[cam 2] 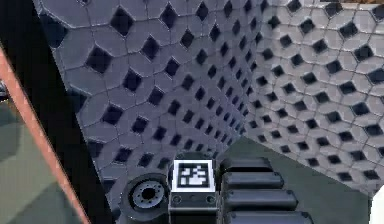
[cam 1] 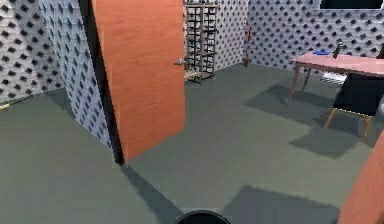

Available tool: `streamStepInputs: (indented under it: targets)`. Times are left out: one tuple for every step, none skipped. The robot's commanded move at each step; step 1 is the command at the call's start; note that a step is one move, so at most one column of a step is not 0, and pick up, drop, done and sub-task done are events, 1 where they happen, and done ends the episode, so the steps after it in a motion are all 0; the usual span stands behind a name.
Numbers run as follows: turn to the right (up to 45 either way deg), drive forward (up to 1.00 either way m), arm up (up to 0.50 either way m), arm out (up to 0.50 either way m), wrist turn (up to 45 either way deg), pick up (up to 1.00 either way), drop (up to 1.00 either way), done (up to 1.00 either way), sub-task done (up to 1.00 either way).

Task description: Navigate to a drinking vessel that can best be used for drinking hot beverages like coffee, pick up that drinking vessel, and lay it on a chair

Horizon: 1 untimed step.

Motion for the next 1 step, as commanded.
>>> streamStepInputs:
  targets:
    - [0.0, 0.65, 0.00, 0.00, 0.0, 0.00, 0.00, 0.00, 0.00]
